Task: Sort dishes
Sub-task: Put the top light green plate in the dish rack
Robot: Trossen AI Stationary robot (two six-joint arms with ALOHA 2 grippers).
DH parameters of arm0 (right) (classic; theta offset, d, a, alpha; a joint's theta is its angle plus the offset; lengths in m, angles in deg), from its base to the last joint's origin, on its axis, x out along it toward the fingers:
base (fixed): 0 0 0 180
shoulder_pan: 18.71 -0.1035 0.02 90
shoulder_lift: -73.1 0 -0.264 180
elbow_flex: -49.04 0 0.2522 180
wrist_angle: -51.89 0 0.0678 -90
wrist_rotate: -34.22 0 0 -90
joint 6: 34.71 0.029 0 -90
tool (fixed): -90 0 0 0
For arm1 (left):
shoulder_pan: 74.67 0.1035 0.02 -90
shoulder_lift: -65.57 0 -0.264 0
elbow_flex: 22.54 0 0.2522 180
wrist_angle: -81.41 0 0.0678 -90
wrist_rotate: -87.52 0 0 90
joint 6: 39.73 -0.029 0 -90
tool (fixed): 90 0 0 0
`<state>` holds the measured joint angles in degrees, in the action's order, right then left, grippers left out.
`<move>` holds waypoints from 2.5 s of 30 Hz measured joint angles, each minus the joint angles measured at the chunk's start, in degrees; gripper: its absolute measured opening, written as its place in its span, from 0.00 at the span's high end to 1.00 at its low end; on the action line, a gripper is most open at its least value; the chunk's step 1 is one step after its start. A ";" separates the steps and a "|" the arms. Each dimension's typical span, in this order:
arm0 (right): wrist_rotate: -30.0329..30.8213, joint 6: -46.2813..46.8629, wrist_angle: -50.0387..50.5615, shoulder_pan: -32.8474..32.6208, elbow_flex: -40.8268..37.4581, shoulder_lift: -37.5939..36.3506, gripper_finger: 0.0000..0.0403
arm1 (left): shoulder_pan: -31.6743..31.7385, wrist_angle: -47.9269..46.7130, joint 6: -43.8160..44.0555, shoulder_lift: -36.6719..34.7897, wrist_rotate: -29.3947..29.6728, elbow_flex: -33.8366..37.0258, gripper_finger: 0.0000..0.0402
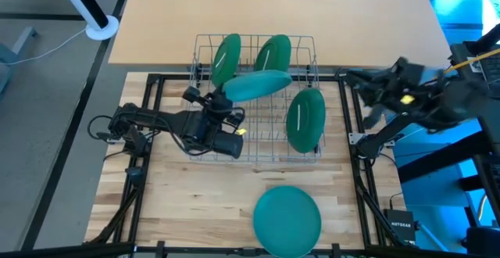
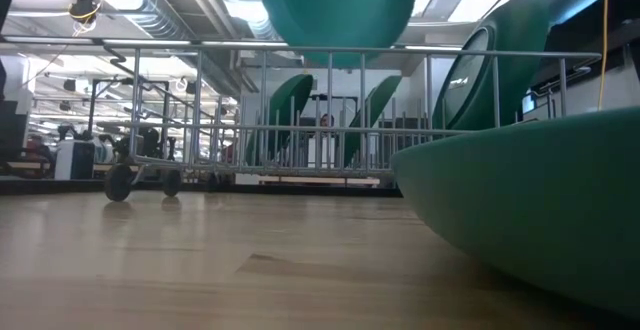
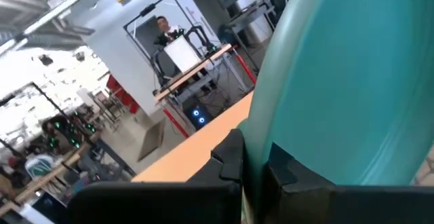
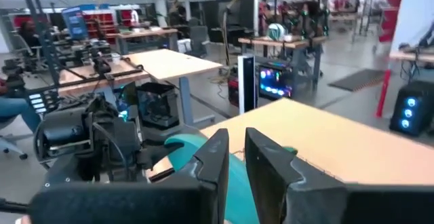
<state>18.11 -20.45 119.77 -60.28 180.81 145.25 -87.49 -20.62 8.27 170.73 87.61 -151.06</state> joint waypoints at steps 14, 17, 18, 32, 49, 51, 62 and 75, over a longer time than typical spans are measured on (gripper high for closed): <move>-20.19 11.17 0.86 18.46 -0.04 12.96 0.86 | -2.63 -2.03 -11.03 0.02 -0.11 0.00 1.00; -22.12 11.92 6.74 19.57 0.00 12.66 0.86 | -3.55 -1.70 -12.38 -0.32 0.02 0.41 1.00; -21.70 13.41 9.06 19.50 0.01 12.61 0.86 | -3.92 -1.83 -13.51 -0.46 -0.07 0.77 1.00; -8.35 37.66 7.99 10.27 -11.21 13.18 0.86 | -3.50 -1.84 -3.37 -12.58 -0.07 22.75 1.00; -14.34 44.92 -22.34 19.60 -23.12 18.73 0.86 | -4.48 -1.06 -5.53 -13.35 -0.07 25.27 1.00; -18.49 44.90 -23.30 20.89 -23.10 18.96 0.86 | -4.89 -1.06 -6.08 -13.35 -0.07 25.27 1.00; -26.05 44.00 -25.40 25.79 -23.10 19.19 0.86 | -6.25 -1.08 -8.05 -13.33 -0.07 25.27 1.00; -28.96 44.86 -30.61 27.68 -23.10 20.71 0.86 | -6.71 -1.06 -8.97 -13.33 -0.07 25.29 1.00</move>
<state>-10.85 24.41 89.15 -32.61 157.71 165.96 -94.20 -21.67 -0.70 157.40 87.54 -125.77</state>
